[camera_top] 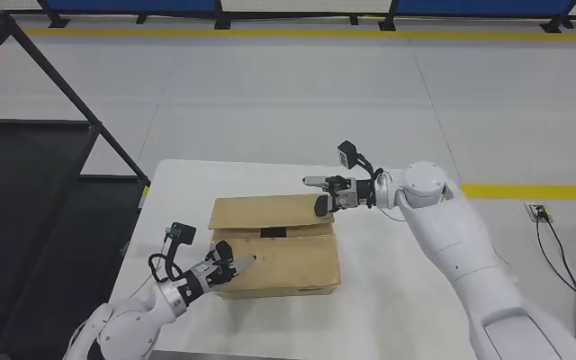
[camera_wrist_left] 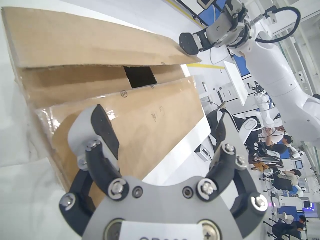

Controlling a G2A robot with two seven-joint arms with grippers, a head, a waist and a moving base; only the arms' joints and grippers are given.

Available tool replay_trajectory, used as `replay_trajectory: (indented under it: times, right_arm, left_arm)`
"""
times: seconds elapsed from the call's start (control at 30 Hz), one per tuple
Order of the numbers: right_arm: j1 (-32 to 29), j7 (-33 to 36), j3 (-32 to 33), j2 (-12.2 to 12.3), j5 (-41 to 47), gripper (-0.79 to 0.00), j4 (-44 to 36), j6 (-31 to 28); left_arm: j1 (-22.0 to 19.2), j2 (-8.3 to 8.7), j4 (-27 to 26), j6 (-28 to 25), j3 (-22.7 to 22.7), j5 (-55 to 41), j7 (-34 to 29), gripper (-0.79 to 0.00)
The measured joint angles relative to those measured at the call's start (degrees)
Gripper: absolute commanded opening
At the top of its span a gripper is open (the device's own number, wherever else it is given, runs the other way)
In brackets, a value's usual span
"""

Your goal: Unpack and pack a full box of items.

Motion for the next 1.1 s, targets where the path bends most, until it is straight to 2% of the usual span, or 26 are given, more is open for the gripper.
replay_trajectory:
  times: [0.33,0.53,0.73,0.97,1.1]
  right_arm:
    - [-9.0,-2.0,3.5,2.8,-2.8,0.0,-11.9,3.0]
    - [-13.3,-2.9,5.5,4.2,-4.6,0.0,-17.2,4.5]
    - [-15.4,-3.6,6.4,4.8,-4.9,0.0,-19.3,4.6]
    - [-16.3,-4.5,6.3,5.1,-5.6,0.0,-20.3,2.6]
    - [-16.3,-4.4,6.3,5.1,-5.6,0.0,-20.3,2.7]
  left_arm:
    - [-2.0,-0.46,1.2,1.3,2.0,2.3,1.0,0.0]
    - [-2.2,-0.79,1.0,0.5,2.0,1.1,3.7,0.0]
    - [-0.2,-0.78,-0.4,-1.3,-1.5,-0.2,8.2,0.0]
    - [5.0,-0.83,-0.8,-0.7,-10.2,-8.7,15.9,0.0]
    - [5.0,-0.83,-0.8,-0.7,-10.1,-8.7,15.9,0.0]
